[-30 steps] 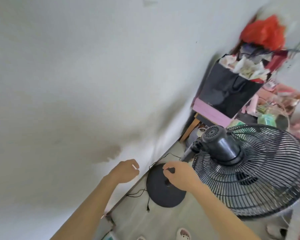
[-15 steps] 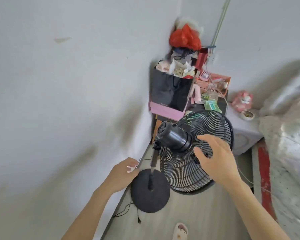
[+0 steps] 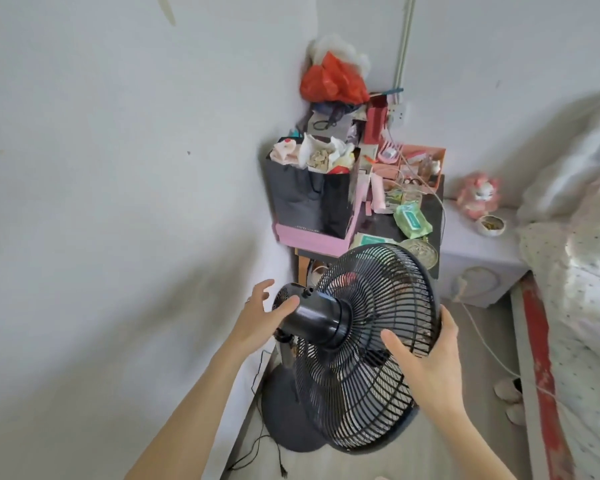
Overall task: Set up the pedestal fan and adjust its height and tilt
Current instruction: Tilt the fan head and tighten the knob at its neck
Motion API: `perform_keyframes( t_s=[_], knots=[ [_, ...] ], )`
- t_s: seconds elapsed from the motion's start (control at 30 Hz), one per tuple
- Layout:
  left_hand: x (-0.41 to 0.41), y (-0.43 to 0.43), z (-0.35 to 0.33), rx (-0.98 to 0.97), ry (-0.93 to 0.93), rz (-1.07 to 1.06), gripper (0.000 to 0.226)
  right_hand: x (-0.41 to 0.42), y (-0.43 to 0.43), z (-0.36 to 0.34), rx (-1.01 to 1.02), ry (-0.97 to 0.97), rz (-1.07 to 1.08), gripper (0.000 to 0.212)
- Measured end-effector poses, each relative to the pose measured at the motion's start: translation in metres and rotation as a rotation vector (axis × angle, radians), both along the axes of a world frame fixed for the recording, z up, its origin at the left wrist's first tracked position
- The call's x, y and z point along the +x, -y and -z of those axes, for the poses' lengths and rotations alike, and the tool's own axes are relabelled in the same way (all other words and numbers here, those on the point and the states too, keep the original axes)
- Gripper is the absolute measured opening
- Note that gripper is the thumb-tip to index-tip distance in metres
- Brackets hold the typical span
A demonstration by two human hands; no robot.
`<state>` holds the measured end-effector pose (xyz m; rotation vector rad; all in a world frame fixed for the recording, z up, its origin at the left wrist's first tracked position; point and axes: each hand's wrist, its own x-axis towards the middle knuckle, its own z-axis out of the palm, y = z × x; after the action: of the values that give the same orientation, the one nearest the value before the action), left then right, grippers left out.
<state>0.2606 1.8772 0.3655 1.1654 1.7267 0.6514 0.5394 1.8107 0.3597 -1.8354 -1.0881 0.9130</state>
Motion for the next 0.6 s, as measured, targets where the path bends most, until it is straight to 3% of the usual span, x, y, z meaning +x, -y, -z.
perform_keyframes(
  t_s=[0.1, 0.23, 0.37, 0.6],
  knots=[
    [0.013, -0.024, 0.004, -0.083, -0.034, 0.039, 0.102, 0.001, -0.005, 0.003, 0.012, -0.025, -0.014, 0.101],
    [0.023, -0.043, 0.012, -0.153, -0.148, 0.096, 0.078, 0.004, -0.016, 0.002, -0.01, -0.038, 0.0, 0.096],
    [0.031, -0.051, 0.022, -0.126, -0.261, 0.141, 0.072, 0.006, -0.023, -0.001, -0.045, -0.02, 0.076, 0.094],
    [0.029, -0.054, 0.037, -0.054, -0.173, 0.179, 0.071, -0.004, -0.013, -0.004, -0.084, 0.039, 0.189, 0.09]
  ],
)
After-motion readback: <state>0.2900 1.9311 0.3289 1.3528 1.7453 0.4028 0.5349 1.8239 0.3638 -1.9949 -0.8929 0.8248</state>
